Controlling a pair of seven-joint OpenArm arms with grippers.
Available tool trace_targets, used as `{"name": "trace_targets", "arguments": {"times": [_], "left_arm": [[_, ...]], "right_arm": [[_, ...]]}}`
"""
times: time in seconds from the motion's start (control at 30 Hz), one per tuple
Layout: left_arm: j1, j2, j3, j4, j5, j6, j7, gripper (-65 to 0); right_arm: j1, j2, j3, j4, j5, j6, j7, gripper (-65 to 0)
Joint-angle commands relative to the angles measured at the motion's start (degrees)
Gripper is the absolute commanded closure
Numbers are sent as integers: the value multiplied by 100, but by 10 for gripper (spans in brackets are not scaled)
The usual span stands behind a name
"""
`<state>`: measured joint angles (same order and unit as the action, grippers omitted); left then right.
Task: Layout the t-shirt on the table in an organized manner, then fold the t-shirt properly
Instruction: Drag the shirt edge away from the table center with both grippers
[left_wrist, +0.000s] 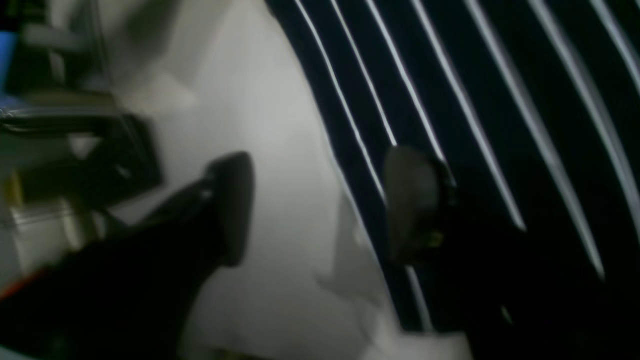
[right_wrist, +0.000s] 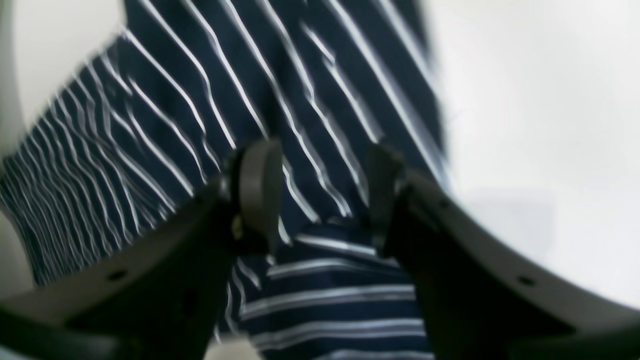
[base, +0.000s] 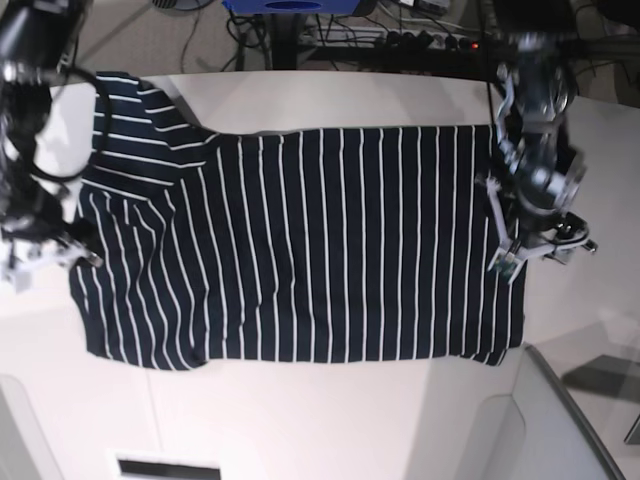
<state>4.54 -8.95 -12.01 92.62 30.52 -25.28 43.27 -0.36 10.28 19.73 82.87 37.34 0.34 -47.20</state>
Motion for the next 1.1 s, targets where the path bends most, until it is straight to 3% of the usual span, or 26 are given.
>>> {"name": "trace_targets", "arguments": {"times": [0.0, 0.07, 0.1, 0.37, 0.73, 0.83, 1.07], "left_arm": [[-238, 3, 54, -246, -24, 27, -58, -196], [-537, 91, 115, -809, -24, 27, -76, 0], [-625, 143, 80, -1003, -24, 27, -111, 0], [-203, 161, 63, -1328, -24, 27, -832, 0], [729, 143, 63, -1284, -6, 27, -885, 0], [931, 143, 63, -1275, 20, 27, -885, 0], [1072, -173, 63, -1090, -15, 27, -885, 0]], "right_arm": [[190, 93, -113, -265, 15, -21, 188, -174], [410, 136, -307, -863, 15, -21, 390, -38], [480, 154, -359, -1118, 15, -21, 461, 0], [251, 251, -377, -1830, 15, -47, 672, 0], [-663, 303, -368, -1821, 15, -56, 689, 0], [-935, 321, -368, -1821, 15, -56, 918, 0], [-1313, 488, -377, -1584, 6, -56, 1120, 0]]}}
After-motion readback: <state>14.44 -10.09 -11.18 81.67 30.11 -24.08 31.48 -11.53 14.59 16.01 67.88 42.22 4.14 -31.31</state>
